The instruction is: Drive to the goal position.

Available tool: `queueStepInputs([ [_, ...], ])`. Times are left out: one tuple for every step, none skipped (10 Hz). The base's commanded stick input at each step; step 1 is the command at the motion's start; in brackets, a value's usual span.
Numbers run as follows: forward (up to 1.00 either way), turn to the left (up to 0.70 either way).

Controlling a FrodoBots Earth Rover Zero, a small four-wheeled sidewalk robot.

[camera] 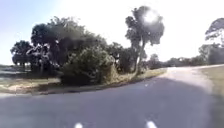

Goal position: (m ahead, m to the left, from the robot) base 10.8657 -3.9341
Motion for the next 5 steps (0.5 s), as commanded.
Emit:
queueStepInputs([
  [0.95,-0.35],
  [0.97,-0.36],
  [0.97,-0.36],
  [0.98,-0.37],
  [0.99,-0.36],
])
